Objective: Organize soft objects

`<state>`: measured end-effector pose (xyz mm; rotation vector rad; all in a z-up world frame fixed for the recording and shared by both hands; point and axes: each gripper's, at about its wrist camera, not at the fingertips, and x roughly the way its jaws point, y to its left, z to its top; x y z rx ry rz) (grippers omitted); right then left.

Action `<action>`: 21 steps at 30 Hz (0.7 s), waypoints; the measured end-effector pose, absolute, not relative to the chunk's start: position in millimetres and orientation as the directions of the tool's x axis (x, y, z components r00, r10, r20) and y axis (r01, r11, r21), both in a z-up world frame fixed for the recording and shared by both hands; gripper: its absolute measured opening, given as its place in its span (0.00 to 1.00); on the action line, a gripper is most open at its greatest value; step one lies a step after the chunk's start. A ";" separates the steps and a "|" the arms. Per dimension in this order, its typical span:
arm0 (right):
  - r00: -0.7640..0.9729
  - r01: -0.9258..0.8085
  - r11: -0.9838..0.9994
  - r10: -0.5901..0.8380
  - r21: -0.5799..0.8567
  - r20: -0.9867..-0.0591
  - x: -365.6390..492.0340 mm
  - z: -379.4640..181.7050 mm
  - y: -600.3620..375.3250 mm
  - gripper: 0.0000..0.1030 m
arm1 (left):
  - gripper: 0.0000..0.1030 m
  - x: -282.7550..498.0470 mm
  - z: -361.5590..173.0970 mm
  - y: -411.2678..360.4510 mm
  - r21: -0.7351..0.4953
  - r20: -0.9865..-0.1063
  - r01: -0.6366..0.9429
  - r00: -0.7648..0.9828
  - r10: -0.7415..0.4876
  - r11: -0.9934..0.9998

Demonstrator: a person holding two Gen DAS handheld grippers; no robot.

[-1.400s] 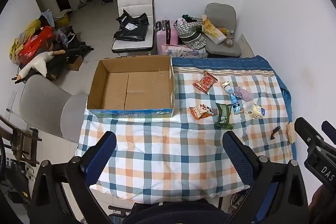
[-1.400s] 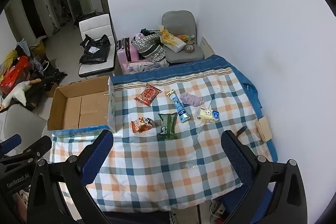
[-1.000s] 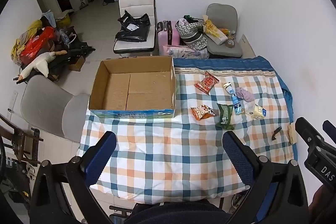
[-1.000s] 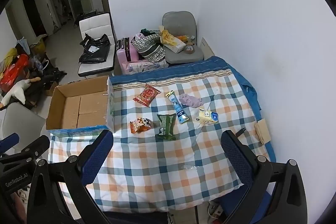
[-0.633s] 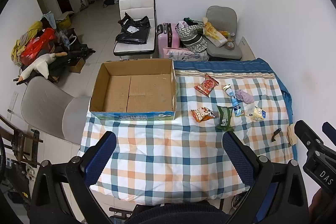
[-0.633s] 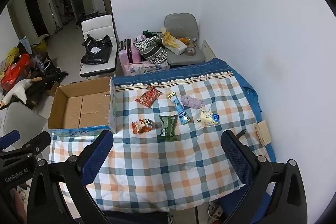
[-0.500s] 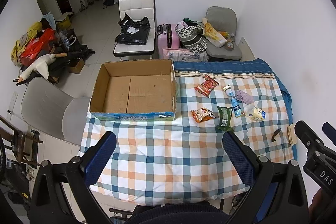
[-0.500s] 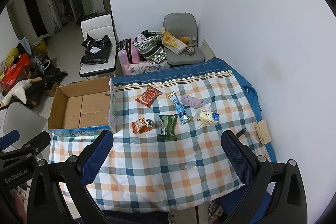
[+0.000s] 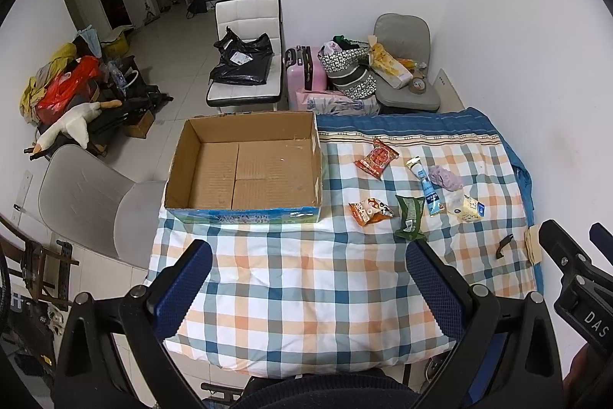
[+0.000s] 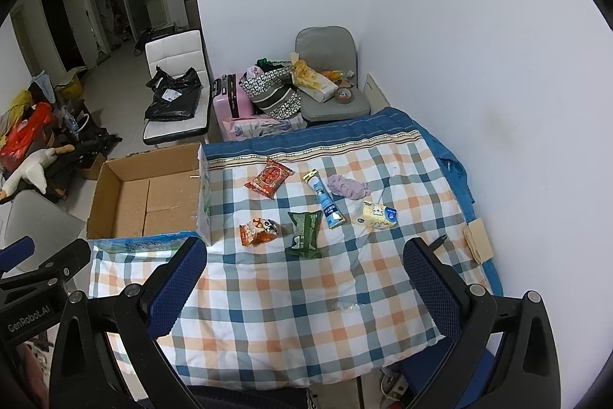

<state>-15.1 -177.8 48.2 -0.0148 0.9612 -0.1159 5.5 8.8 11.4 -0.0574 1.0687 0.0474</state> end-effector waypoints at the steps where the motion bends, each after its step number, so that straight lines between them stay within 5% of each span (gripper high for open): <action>1: 0.566 0.090 0.994 -0.105 -0.065 -0.817 -15.2 47.3 -178.5 1.00 | 1.00 4.5 11.0 9.3 -0.025 -0.876 -0.068 0.481 0.011 0.997; 21: 0.573 0.099 0.993 -0.107 -0.062 -0.813 -14.7 52.3 -179.1 1.00 | 1.00 5.2 13.9 8.4 -0.025 -0.874 -0.066 0.486 0.010 0.998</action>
